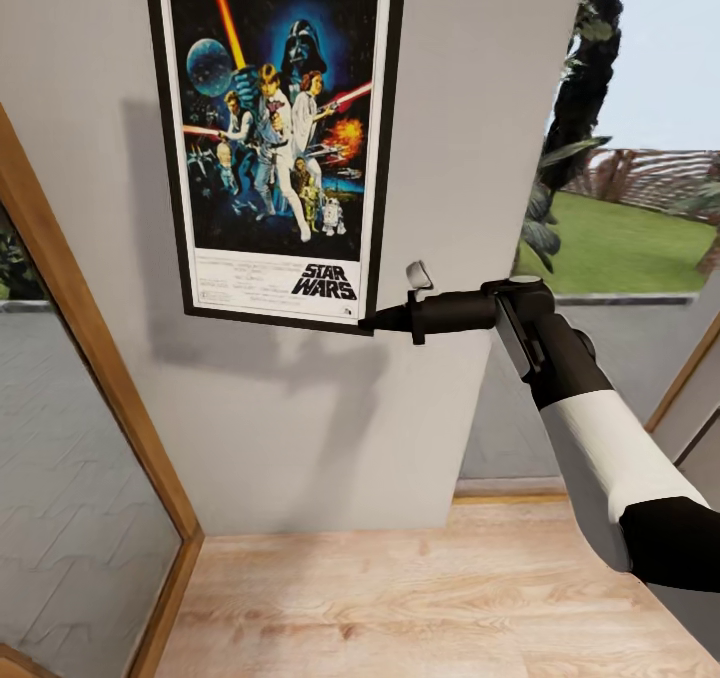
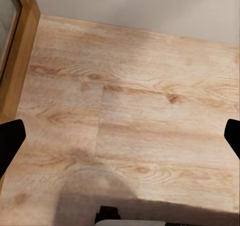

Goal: Pick up the poster from the kitchen countertop and hang it on one of the wall nails in the kitchen.

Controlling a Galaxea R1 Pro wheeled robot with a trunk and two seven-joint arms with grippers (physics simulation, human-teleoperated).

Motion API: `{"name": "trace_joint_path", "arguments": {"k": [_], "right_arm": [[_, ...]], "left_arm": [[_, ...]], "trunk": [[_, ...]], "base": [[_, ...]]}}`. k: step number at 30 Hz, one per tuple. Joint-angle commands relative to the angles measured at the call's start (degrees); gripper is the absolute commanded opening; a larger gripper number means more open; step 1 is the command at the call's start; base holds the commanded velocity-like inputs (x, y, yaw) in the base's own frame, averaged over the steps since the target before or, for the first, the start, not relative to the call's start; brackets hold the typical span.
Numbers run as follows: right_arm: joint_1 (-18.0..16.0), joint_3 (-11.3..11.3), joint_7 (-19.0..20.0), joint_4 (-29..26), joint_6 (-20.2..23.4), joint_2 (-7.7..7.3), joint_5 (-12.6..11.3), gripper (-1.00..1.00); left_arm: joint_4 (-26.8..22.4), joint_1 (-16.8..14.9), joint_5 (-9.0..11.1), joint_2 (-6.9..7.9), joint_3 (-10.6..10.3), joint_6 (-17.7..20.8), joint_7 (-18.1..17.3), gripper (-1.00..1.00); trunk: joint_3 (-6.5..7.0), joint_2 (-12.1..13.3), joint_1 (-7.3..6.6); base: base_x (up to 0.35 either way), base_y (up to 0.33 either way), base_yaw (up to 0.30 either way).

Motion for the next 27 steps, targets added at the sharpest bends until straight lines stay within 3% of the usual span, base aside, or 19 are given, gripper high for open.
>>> {"name": "trace_joint_path", "arguments": {"k": [1, 18, 27], "right_arm": [[-0.06, 0.17, -0.04, 0.02, 0.68, -0.06, -0.50, -1.00], [-0.06, 0.18, -0.07, 0.04, 0.68, -0.08, -0.46, -1.00], [-0.06, 0.17, -0.12, 0.04, 0.68, -0.09, -0.42, -1.00]], "left_arm": [[-0.04, 0.00, 0.50, -0.01, 0.09, 0.05, -0.38, 1.00], [-0.04, 0.00, 0.50, -0.01, 0.09, 0.05, -0.38, 1.00], [-0.04, 0.00, 0.50, -0.01, 0.09, 0.05, -0.38, 1.00]], "trunk": [[-0.11, -0.11, 0.07], [-0.11, -0.11, 0.07], [-0.11, -0.11, 0.07]], "base": [[0.331, 0.000, 0.000], [0.331, 0.000, 0.000], [0.071, 0.000, 0.000]]}}
